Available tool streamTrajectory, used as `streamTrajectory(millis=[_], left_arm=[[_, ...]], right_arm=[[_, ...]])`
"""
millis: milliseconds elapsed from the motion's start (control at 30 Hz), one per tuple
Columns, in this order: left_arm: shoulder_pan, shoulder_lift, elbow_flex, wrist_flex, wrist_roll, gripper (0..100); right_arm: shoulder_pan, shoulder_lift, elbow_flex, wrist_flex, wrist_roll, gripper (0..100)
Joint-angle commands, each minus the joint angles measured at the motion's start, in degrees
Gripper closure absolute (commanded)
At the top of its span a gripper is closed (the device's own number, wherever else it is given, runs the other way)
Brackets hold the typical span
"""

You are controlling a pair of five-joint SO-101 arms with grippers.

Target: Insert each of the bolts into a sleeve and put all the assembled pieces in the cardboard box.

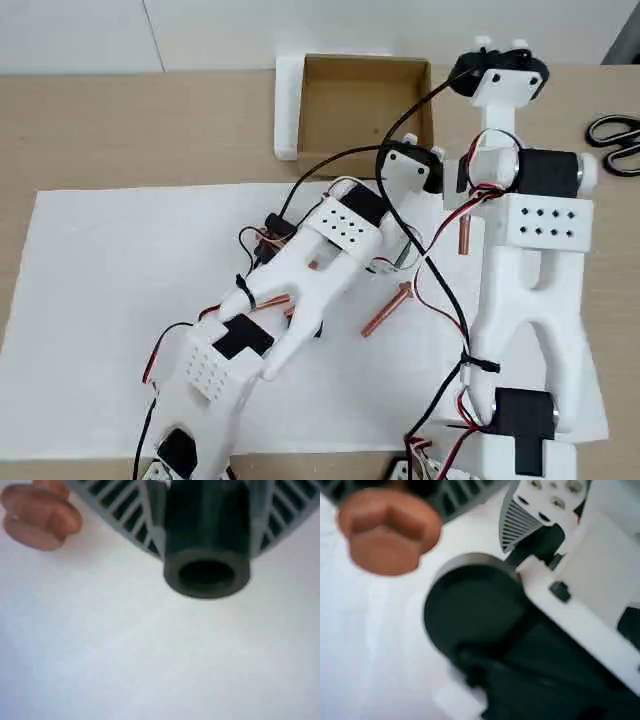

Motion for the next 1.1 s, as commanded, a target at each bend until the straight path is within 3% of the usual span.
streamTrajectory(millis=[0,500,700,1067], left_arm=[[0.1,1.1,-2.8,-1.1,0.4,100],[0.4,6.1,-5.7,-0.4,0.4,98],[0.4,6.0,-5.9,2.6,0.4,86],[-1.6,6.0,-20.3,12.7,0.1,86]], right_arm=[[0.1,-0.5,-0.4,-1.1,-0.5,99.3],[0.2,-0.5,-0.4,-0.7,-0.5,99.3],[0.2,-0.5,-0.4,-0.6,-0.5,99.3],[0.1,-0.5,-0.4,-0.6,-0.5,99.3]])
